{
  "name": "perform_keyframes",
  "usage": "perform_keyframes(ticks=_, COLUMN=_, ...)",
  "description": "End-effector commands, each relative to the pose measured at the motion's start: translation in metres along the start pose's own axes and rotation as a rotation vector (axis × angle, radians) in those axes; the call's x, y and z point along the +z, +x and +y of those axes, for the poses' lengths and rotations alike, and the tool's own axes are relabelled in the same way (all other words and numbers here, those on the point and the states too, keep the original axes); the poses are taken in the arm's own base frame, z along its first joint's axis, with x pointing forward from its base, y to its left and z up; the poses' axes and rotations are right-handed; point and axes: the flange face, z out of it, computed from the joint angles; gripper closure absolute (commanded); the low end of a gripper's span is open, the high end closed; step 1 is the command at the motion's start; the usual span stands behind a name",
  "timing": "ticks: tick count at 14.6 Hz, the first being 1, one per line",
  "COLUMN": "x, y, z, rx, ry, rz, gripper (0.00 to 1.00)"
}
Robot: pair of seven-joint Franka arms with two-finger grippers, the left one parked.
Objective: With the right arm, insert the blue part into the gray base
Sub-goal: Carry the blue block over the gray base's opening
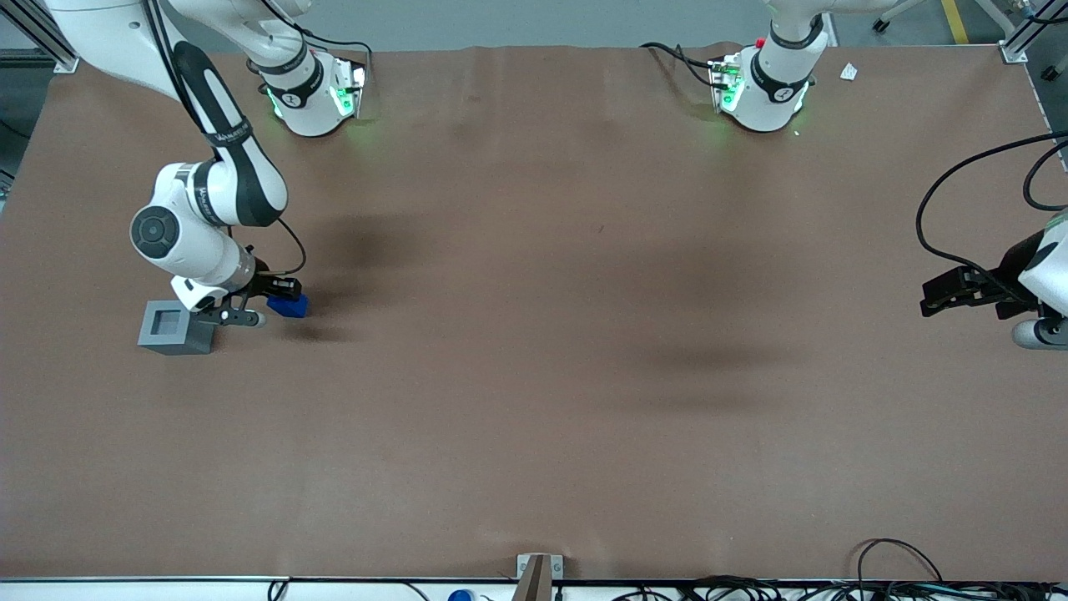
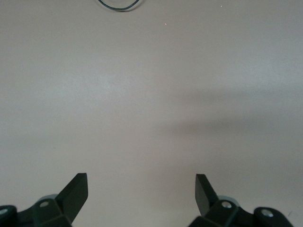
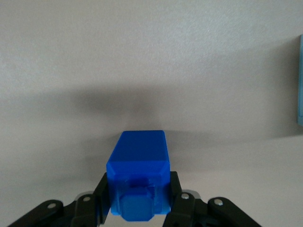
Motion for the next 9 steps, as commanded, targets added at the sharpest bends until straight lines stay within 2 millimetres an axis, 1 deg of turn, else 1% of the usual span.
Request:
perform_keyframes(ticks=1, x=-0.024, y=0.018, z=0.017, rx=0.024, ry=0.006, rz=0.038, gripper=0.84)
perform_keyframes(ticks=2, x=-0.036, y=0.027, z=0.022, rx=0.028, ry=0.006, rz=0.045, gripper=0.87)
perform_keyframes(ticks=3, x=-0.055, y=0.040, z=0.031, rx=0.029, ry=0.007, rz=0.051, gripper=0.87)
perform_keyframes(ticks=5, x=-0.089, y=0.060, z=0.049, rx=0.021, ry=0.010, rz=0.029, gripper=0.87)
perform_keyframes(ticks=6, x=-0.111, y=0.069, z=0.060, rx=0.010, ry=0.011, rz=0.014, gripper=0.87)
perform_keyframes(ticks=8, x=-0.136, y=0.081, z=0.072, rx=-0.015, ry=0.014, rz=-0.003, gripper=0.87)
perform_keyframes(ticks=9, x=-0.142, y=0.084, z=0.083, rx=-0.039, ry=0.015, rz=-0.001, gripper=0.87)
